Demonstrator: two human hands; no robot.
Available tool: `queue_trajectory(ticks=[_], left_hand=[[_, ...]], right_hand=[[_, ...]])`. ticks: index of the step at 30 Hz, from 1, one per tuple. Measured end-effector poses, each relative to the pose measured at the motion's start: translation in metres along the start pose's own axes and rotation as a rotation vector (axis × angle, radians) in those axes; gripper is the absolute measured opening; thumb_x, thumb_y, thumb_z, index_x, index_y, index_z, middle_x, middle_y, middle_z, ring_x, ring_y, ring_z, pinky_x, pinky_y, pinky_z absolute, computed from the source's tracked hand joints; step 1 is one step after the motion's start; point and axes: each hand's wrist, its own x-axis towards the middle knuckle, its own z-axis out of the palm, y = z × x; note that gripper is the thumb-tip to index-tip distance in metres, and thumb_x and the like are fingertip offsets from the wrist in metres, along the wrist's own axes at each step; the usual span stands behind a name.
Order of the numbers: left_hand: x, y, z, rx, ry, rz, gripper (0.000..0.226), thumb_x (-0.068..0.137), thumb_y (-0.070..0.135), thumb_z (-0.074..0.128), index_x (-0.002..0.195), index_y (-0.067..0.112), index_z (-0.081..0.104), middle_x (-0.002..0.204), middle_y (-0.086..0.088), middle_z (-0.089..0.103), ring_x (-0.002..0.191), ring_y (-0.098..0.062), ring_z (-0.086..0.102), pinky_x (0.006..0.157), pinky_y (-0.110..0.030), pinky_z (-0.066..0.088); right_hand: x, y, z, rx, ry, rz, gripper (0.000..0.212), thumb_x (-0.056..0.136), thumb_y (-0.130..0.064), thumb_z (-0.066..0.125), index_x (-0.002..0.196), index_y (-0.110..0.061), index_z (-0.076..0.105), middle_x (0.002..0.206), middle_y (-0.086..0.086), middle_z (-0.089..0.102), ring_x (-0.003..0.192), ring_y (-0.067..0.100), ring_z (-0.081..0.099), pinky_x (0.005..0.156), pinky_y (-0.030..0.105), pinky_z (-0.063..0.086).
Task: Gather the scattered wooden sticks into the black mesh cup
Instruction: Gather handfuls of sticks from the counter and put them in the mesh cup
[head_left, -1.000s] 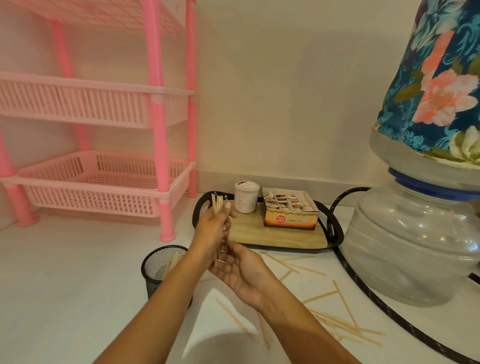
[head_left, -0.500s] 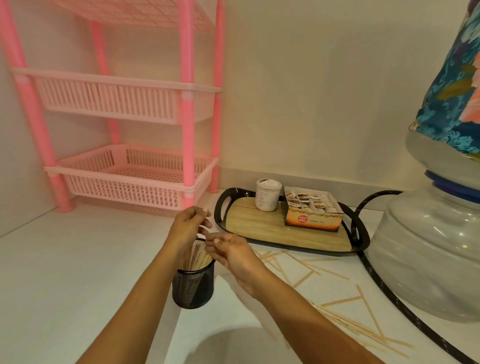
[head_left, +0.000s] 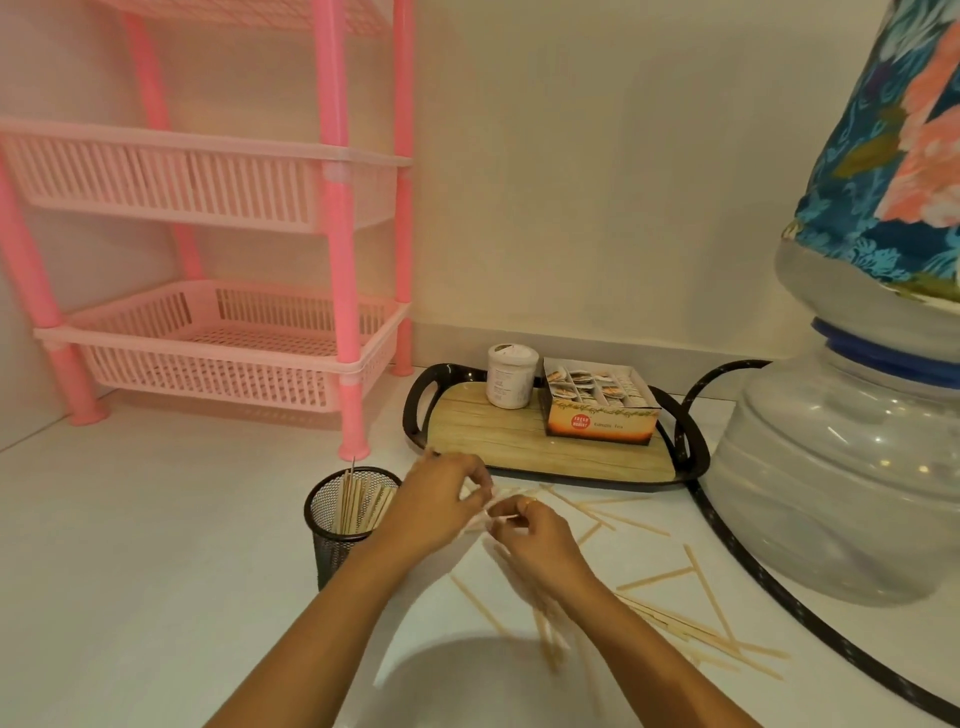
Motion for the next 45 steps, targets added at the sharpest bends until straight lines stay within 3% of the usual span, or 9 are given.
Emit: queue_trajectory(ticks=[5,9,14,21,24,29,35,41,45], left_hand=[[-0.002,-0.001,0.026,0.165,-0.450,0.000,0.042,0.087,0.036,0.056,0.126,0.020,0.049,0.137,-0.002,0.049,0.127,-0.017,0.043,0.116,-0.039,0.018],[-0.008,-0.005,0.037,0.164,-0.622,-0.030,0.061,0.085,0.044,0.058,0.137,0.023,0.035,0.147,-0.001,0.037,0.133,-0.019,0.036,0.108,-0.034,0.030],[-0.013,-0.012,0.045,0.161,-0.687,-0.062,0.075,0.082,0.048,0.060,0.143,0.026,0.023,0.153,0.001,0.026,0.138,-0.019,0.028,0.110,-0.036,0.030],[-0.016,-0.013,0.064,0.229,-0.706,-0.049,0.091,0.077,0.051,0.064,0.147,0.025,0.010,0.158,-0.001,0.010,0.144,-0.022,0.014,0.115,-0.038,0.022],[-0.018,-0.009,0.074,0.223,-0.639,-0.044,0.097,0.075,0.053,0.065,0.147,0.025,0.006,0.159,-0.001,0.004,0.146,-0.022,0.008,0.118,-0.042,0.018],[-0.013,-0.008,0.081,0.253,-0.601,-0.015,0.088,0.082,0.048,0.059,0.148,0.024,0.005,0.159,-0.001,-0.002,0.146,-0.021,0.002,0.119,-0.043,0.011],[-0.008,-0.003,0.082,0.275,-0.675,0.006,0.065,0.094,0.037,0.045,0.148,0.023,0.010,0.159,-0.001,0.003,0.146,-0.019,0.002,0.118,-0.043,0.008],[-0.004,0.008,0.082,0.397,-0.593,0.075,0.047,0.097,0.022,0.040,0.143,0.018,0.030,0.154,-0.005,0.027,0.141,-0.023,0.026,0.116,-0.042,0.021],[-0.004,0.013,0.087,0.555,-0.453,0.135,0.038,0.093,0.005,0.041,0.131,0.010,0.044,0.128,-0.012,0.049,0.114,-0.028,0.049,0.092,-0.037,0.046]], right_hand=[[-0.010,0.038,-0.004,-0.417,-0.137,-0.076,0.062,0.076,-0.056,0.061,0.128,-0.024,0.048,0.141,0.002,0.039,0.126,0.018,0.041,0.102,0.034,0.037],[-0.017,0.061,-0.002,-0.658,-0.233,-0.069,0.094,0.069,-0.078,0.047,0.146,-0.032,0.019,0.159,-0.002,0.003,0.147,0.017,-0.003,0.115,0.054,-0.002],[-0.018,0.071,-0.009,-0.673,-0.232,-0.119,0.069,0.088,-0.060,0.038,0.147,-0.030,0.019,0.159,-0.002,0.005,0.147,0.014,0.002,0.117,0.047,-0.003],[-0.014,0.062,-0.017,-0.392,-0.090,-0.170,0.040,0.096,-0.008,0.038,0.132,-0.021,0.051,0.141,-0.001,0.050,0.129,0.013,0.046,0.109,0.023,0.035],[-0.015,0.058,-0.017,-0.348,-0.052,-0.203,0.039,0.093,-0.001,0.042,0.123,-0.019,0.060,0.129,0.000,0.062,0.119,0.009,0.055,0.098,0.008,0.038],[-0.010,0.057,-0.036,-0.338,0.044,-0.116,0.038,0.084,-0.010,0.062,0.120,-0.022,0.059,0.128,-0.003,0.057,0.121,0.013,0.051,0.100,0.019,0.038],[-0.009,0.060,-0.074,-0.629,-0.144,0.247,0.077,0.062,-0.049,0.079,0.127,-0.029,0.043,0.132,-0.005,0.040,0.126,0.017,0.035,0.103,0.034,0.035],[-0.008,0.065,-0.073,-0.570,-0.185,0.254,0.033,0.076,-0.038,0.072,0.097,-0.025,0.051,0.105,-0.005,0.045,0.101,0.015,0.045,0.088,0.029,0.040],[-0.006,0.063,-0.065,-0.523,-0.170,0.261,0.019,0.085,-0.032,0.063,0.093,-0.019,0.051,0.105,0.001,0.053,0.094,0.017,0.049,0.081,0.027,0.040]])
